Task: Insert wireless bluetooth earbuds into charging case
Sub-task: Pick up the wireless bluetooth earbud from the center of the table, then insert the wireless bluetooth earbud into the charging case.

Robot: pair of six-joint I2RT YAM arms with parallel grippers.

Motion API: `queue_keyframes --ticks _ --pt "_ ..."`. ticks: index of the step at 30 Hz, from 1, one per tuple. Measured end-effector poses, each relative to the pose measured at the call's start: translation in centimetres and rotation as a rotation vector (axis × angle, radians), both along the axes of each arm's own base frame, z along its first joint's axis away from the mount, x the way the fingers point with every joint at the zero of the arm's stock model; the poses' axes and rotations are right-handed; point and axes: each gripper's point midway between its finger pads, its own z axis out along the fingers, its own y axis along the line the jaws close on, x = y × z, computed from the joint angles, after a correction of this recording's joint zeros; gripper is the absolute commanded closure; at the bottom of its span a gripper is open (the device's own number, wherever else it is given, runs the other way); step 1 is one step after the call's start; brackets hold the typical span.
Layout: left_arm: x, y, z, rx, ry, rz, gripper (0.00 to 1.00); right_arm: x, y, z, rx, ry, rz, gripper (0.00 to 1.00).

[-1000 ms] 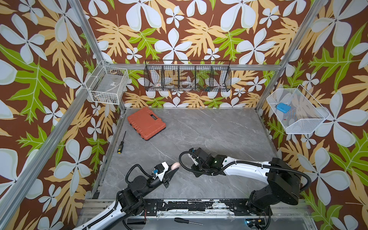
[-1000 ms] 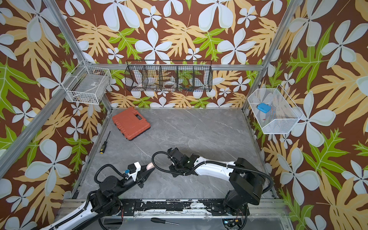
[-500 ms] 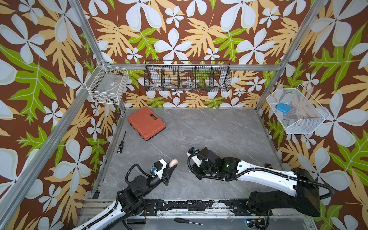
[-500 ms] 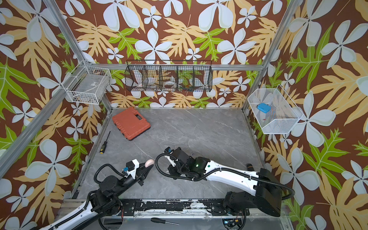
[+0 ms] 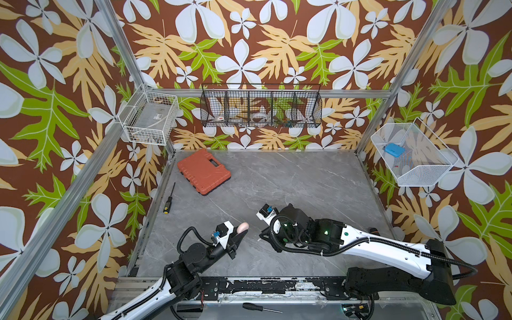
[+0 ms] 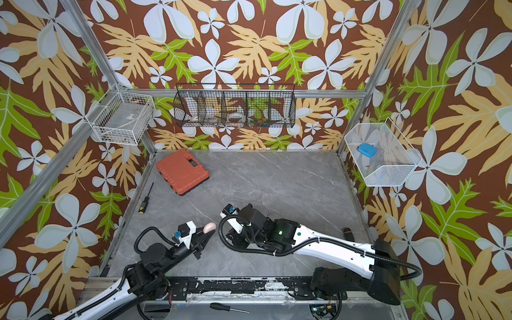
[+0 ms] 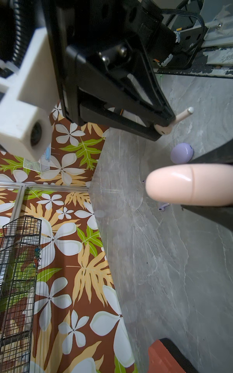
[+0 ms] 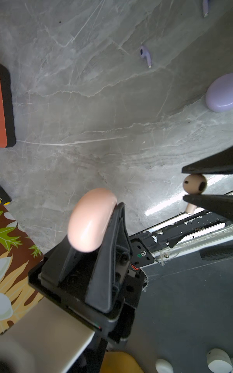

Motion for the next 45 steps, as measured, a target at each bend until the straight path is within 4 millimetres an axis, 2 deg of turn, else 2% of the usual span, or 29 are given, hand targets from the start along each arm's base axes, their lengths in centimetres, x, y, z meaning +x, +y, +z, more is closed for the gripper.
queue_keyframes --ticks 16,26,45 --pt "-1.1 -1.1 -0.3 0.007 0.011 -0.092 1.00 -2.5 2.2 2.6 0.104 0.027 0.144 0.85" --pt "-1.6 -1.5 -0.4 0.010 0.013 -0.128 1.00 -3.8 3.2 2.7 0.128 0.050 0.203 0.85" --pt "-2.6 -2.1 -0.2 0.004 0.009 -0.195 1.00 -3.8 3.7 2.8 0.135 0.039 0.223 0.86"
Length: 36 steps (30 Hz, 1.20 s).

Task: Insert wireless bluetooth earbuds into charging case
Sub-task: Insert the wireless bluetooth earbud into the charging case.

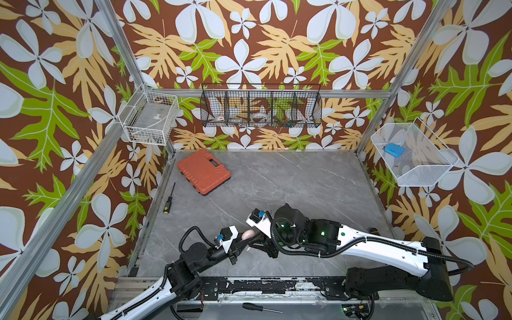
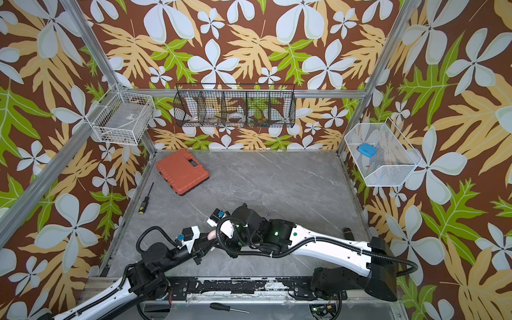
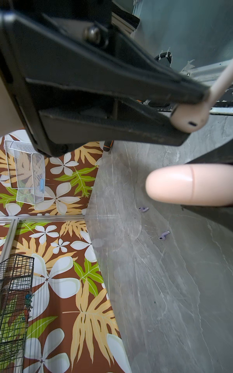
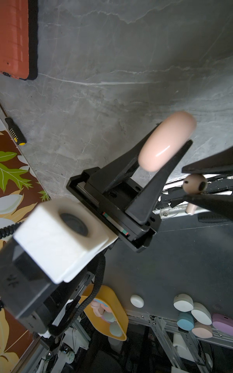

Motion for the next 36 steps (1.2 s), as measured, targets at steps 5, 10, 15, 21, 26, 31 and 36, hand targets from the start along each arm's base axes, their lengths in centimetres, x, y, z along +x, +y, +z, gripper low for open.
queue_keyframes --ticks 5,10,15,21,26,31,36 --pt "-0.3 -0.1 0.1 -0.004 -0.004 -0.015 1.00 0.1 0.0 -0.1 -0.004 -0.001 -0.001 0.86" --pt "-0.5 -0.2 0.2 -0.005 -0.005 -0.033 1.00 0.3 0.0 -0.1 -0.006 -0.012 -0.013 0.86" --pt "-0.6 -0.3 0.2 -0.006 -0.005 -0.041 1.00 0.4 -0.1 -0.1 -0.007 -0.017 -0.013 0.86" --pt "-0.8 -0.3 0.2 -0.008 -0.007 -0.048 1.00 0.5 -0.2 0.0 -0.005 -0.025 -0.017 0.86" --pt "-0.9 -0.4 0.2 -0.008 -0.007 -0.056 1.00 0.6 -0.3 0.2 -0.003 -0.038 -0.017 0.87" --pt "-0.9 -0.4 0.2 -0.008 -0.007 -0.057 1.00 0.8 -0.5 0.3 -0.003 -0.041 -0.022 0.88" --pt "-0.9 -0.4 0.2 -0.008 -0.006 -0.057 1.00 1.0 -0.6 0.5 0.001 -0.043 -0.029 0.88"
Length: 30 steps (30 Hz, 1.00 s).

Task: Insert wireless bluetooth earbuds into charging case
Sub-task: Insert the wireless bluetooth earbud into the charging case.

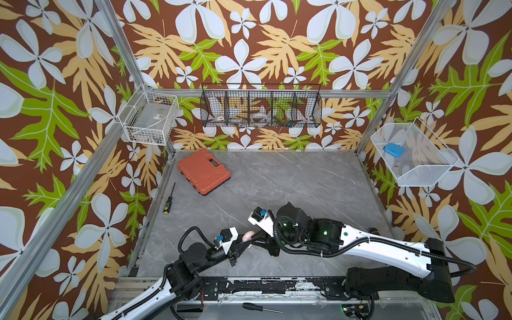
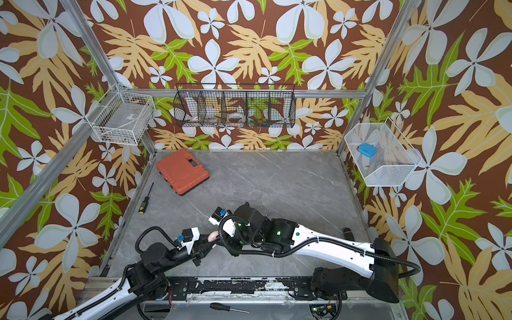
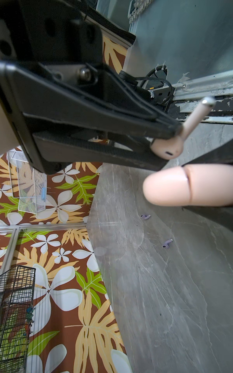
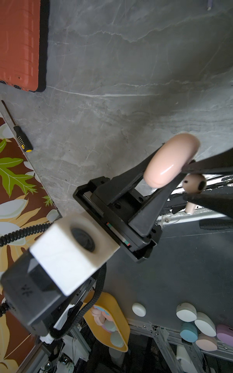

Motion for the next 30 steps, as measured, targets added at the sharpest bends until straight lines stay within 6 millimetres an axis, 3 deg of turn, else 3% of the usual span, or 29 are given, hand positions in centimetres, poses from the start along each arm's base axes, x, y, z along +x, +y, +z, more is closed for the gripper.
queue_keyframes --ticks 30 --pt "-1.0 -0.5 -0.1 0.003 -0.001 -0.065 1.00 1.0 -0.4 0.2 0.006 -0.011 -0.026 0.89"
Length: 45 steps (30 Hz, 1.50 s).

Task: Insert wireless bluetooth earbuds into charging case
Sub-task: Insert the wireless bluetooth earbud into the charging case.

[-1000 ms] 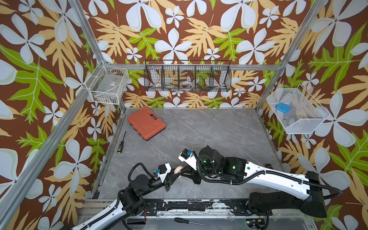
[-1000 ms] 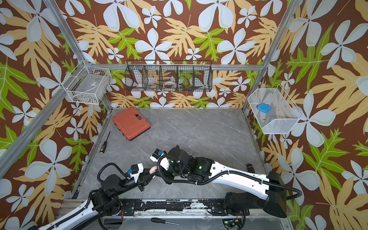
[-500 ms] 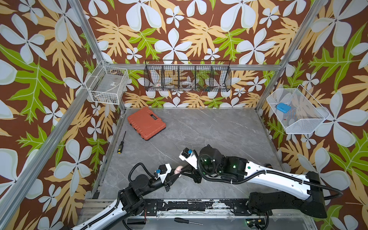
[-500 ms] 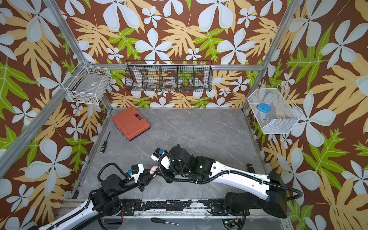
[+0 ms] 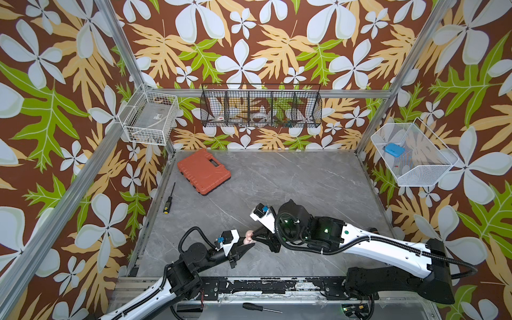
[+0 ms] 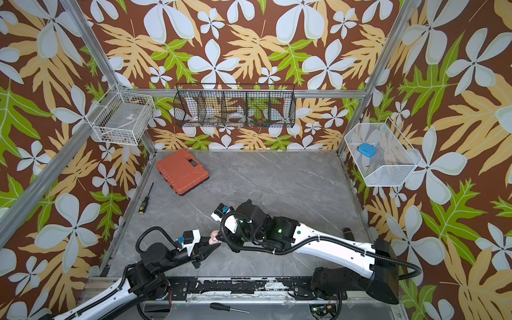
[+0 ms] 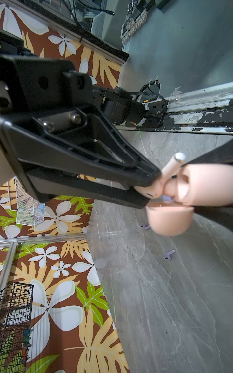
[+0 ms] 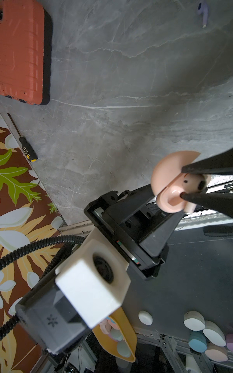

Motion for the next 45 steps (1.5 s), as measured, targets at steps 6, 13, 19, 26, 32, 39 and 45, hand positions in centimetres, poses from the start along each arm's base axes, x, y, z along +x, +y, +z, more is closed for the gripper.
queue_keyframes --ticks 6,13,19,26,32,39,45 --pt "0.0 0.0 0.0 0.001 0.001 0.000 1.00 0.0 -0.1 0.7 0.012 -0.011 0.001 0.89" --pt "0.7 0.3 -0.2 0.006 0.006 0.045 1.00 0.4 -0.6 1.2 -0.004 -0.039 -0.022 0.89" --pt "1.1 0.4 -0.3 0.008 0.013 0.068 1.00 1.3 -1.0 1.2 -0.032 -0.067 -0.068 0.89" --pt "1.2 0.5 -0.4 0.002 0.034 0.075 1.00 1.8 -0.9 0.7 -0.097 -0.123 -0.103 0.89" --pt "1.2 0.5 -0.4 0.000 0.041 0.075 1.00 2.4 -0.9 0.4 -0.143 -0.171 -0.144 0.89" --pt "1.2 0.5 -0.5 -0.002 0.049 0.075 1.00 2.3 -0.7 -0.7 -0.213 -0.213 -0.151 0.90" --pt "1.2 0.4 -0.5 -0.003 0.056 0.074 1.00 2.5 -0.7 -0.4 -0.232 -0.250 -0.171 0.90"
